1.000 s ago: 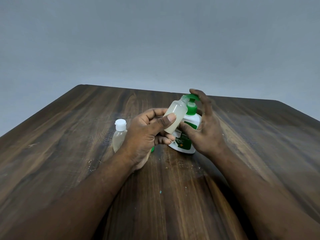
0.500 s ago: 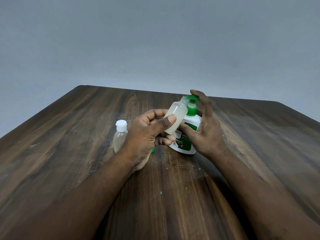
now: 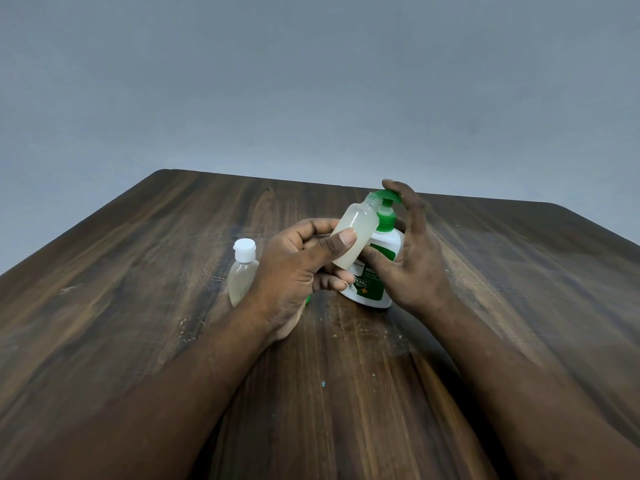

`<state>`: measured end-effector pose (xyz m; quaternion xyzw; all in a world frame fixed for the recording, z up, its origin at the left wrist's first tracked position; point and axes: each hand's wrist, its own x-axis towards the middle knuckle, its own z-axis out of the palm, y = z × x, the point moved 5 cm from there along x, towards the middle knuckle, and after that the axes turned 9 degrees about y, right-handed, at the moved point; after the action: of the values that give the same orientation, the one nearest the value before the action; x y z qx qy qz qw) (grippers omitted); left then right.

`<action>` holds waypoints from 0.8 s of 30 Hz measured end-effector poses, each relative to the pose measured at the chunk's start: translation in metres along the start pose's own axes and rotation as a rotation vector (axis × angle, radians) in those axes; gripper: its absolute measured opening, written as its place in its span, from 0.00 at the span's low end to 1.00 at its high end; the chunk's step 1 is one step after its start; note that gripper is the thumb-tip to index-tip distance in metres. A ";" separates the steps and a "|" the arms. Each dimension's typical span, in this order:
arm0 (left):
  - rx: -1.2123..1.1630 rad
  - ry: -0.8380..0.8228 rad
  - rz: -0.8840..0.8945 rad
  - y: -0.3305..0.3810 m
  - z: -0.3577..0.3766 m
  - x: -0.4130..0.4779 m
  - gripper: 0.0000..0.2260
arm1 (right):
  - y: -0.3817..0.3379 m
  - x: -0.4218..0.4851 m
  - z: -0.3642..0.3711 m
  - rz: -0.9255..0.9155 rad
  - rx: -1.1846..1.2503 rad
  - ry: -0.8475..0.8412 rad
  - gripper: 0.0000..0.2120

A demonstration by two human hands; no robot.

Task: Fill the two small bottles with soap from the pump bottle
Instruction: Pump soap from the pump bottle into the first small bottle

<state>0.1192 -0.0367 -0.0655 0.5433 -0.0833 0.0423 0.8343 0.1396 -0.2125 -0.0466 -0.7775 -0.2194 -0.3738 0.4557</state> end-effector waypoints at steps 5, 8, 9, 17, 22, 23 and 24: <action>-0.001 0.006 0.006 0.001 -0.001 0.000 0.22 | -0.002 0.001 0.000 -0.007 0.010 -0.003 0.40; 0.008 0.004 0.003 0.000 -0.002 0.000 0.21 | 0.000 0.003 0.001 -0.010 0.005 -0.003 0.36; 0.012 0.002 0.000 -0.001 -0.002 0.000 0.22 | 0.000 0.003 0.001 -0.006 0.002 0.002 0.35; -0.007 0.003 0.001 0.000 0.000 -0.001 0.21 | 0.000 0.001 0.000 0.004 -0.015 0.001 0.42; -0.002 0.006 0.006 0.001 -0.001 0.000 0.21 | -0.001 0.002 0.000 -0.031 -0.001 0.007 0.39; 0.003 0.007 0.006 0.001 -0.001 0.000 0.21 | -0.001 0.003 0.001 -0.033 -0.013 0.010 0.38; 0.008 0.009 0.003 0.000 -0.002 0.000 0.21 | -0.001 0.003 0.001 -0.031 -0.024 0.017 0.37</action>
<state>0.1189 -0.0349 -0.0664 0.5462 -0.0804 0.0462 0.8325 0.1413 -0.2111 -0.0440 -0.7762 -0.2231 -0.3899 0.4423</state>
